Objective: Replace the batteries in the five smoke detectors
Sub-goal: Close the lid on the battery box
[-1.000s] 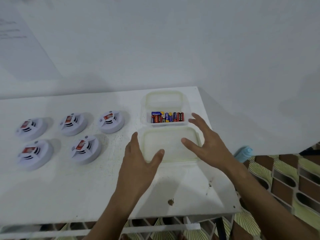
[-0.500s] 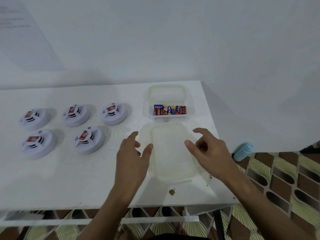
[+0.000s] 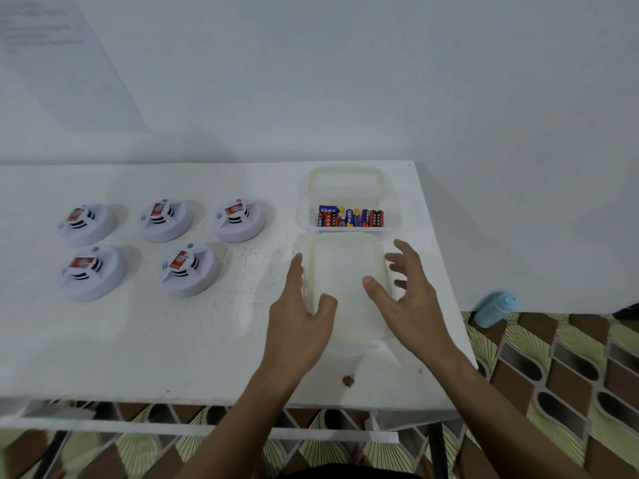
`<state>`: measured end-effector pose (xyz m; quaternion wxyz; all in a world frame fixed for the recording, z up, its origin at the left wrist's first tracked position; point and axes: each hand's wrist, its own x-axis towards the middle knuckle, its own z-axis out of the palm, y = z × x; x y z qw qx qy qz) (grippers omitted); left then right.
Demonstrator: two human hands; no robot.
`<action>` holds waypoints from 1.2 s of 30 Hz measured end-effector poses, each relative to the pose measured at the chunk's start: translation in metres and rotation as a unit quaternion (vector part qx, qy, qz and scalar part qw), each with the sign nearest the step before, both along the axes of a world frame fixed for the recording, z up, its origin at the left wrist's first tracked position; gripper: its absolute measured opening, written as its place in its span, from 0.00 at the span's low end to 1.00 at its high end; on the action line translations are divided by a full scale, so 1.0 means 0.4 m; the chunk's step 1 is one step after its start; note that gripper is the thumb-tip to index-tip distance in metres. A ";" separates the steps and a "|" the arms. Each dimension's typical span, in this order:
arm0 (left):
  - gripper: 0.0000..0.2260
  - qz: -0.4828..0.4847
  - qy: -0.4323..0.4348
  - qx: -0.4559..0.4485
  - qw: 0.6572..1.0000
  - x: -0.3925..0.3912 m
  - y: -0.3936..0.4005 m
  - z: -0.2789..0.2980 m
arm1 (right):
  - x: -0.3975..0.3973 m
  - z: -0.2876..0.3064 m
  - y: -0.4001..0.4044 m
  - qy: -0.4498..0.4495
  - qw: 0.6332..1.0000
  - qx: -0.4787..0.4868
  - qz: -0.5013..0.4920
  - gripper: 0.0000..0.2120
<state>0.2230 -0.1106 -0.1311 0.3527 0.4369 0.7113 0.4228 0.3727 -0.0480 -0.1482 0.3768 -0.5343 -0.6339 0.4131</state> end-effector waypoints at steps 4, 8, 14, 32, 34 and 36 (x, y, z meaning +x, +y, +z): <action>0.30 -0.008 -0.007 -0.003 1.000 0.006 0.009 -0.008 | -0.023 -0.020 -0.022 0.033 0.998 -0.040 0.044 0.37; 0.32 0.028 -0.030 0.024 0.999 0.012 0.010 -0.039 | -0.033 -0.041 -0.027 0.069 0.995 -0.060 0.030 0.41; 0.34 0.050 -0.057 0.042 0.996 0.014 0.019 -0.061 | -0.036 -0.048 -0.029 0.092 0.993 -0.072 0.035 0.44; 0.40 -0.189 -0.037 -0.016 0.981 -0.078 0.092 -0.035 | 0.005 -0.007 -0.010 -0.003 1.000 -0.001 0.013 0.51; 0.40 -0.267 -0.003 -0.063 0.962 -0.097 0.127 -0.003 | 0.024 0.015 0.029 -0.039 0.999 0.037 -0.007 0.50; 0.39 -0.286 0.056 -0.084 0.953 -0.097 0.152 0.029 | 0.035 0.040 0.059 -0.074 0.997 0.020 0.028 0.48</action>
